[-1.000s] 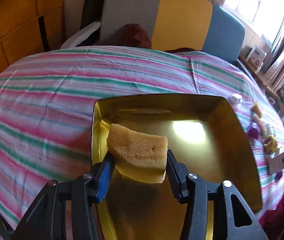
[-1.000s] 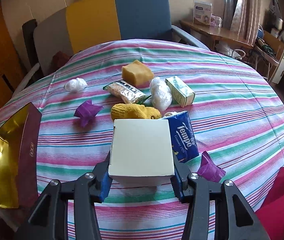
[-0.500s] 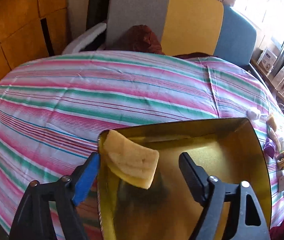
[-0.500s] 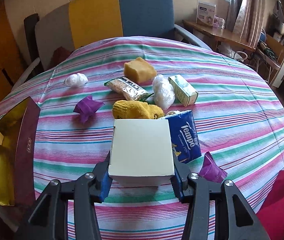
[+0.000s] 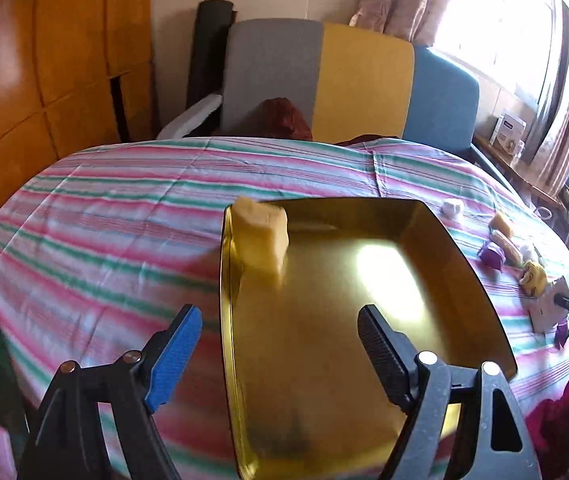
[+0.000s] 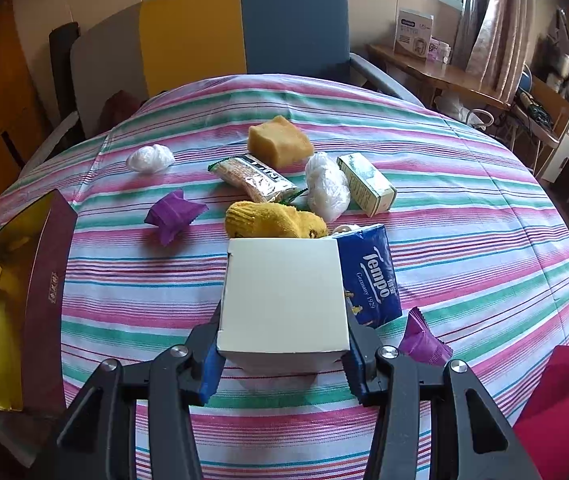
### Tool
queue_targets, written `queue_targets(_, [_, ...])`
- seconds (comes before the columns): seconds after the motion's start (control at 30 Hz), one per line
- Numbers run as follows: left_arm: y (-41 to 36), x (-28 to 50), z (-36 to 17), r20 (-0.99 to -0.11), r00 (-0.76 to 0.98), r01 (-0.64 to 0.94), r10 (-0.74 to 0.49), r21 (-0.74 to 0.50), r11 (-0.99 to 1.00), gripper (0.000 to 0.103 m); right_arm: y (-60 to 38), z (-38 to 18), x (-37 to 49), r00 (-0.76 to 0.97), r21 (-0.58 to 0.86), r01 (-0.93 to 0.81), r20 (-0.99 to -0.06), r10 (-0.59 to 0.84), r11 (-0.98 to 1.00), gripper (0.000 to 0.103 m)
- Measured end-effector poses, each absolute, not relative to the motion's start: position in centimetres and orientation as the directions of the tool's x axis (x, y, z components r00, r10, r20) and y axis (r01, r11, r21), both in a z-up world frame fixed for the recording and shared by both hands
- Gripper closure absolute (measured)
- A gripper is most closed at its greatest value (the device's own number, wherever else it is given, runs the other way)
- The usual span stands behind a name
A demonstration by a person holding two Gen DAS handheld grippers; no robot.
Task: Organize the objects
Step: 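Lower the sponge into the gold tray and open the left gripper, then carry the white box into the gold tray beside the sponge, release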
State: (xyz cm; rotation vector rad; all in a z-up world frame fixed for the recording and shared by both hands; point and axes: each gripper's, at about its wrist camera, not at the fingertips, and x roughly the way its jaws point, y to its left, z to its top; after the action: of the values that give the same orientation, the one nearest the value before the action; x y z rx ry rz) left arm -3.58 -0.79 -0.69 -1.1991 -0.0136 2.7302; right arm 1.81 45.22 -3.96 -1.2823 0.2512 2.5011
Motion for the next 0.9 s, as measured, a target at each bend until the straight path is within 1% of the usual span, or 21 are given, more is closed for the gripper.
queue_targets(0.07, [-0.6, -1.9, -1.1, -0.737, -0.665, -0.112, 0.125, -0.067, -0.991, 0.022, 45.3, -4.0, 1.8, -0.540, -0.004, -0.367, -0.813, 0.216, -0.930, 0.053])
queue_targets(0.13, [-0.7, -1.1, -1.4, -0.743, -0.659, -0.074, 0.114, -0.086, -0.994, 0.029, 45.4, -3.9, 1.8, -0.542, 0.000, -0.369, -0.812, 0.215, -0.930, 0.053])
queue_targets(0.17, [-0.7, -0.9, -1.6, -0.745, -0.660, -0.061, 0.101, -0.080, -0.995, 0.029, 45.3, -3.9, 1.9, -0.544, 0.000, -0.367, -0.811, 0.215, -0.930, 0.053])
queue_targets(0.23, [-0.5, -0.4, -1.7, -0.741, -0.668, -0.041, 0.067, -0.053, -0.998, 0.030, 45.2, -3.9, 1.9, -0.546, -0.006, -0.363, -0.809, 0.218, -0.932, 0.053])
queue_targets(0.33, [-0.2, 0.3, -2.0, -0.741, -0.668, -0.041, 0.069, -0.056, -0.998, 0.030, 44.9, -4.0, 1.8, -0.545, -0.011, -0.354, -0.810, 0.216, -0.935, 0.053])
queue_targets(0.43, [0.2, 0.7, -2.1, -0.738, -0.672, -0.046, 0.052, -0.029, -0.999, 0.030, 44.8, -4.1, 1.8, -0.545, -0.016, -0.348, -0.810, 0.216, -0.937, 0.053])
queue_targets(0.9, [1.0, 1.0, -2.1, -0.746, -0.663, -0.057, 0.060, -0.030, -0.998, 0.030, 44.7, -4.1, 1.8, -0.545, -0.018, -0.346, -0.810, 0.217, -0.938, 0.053])
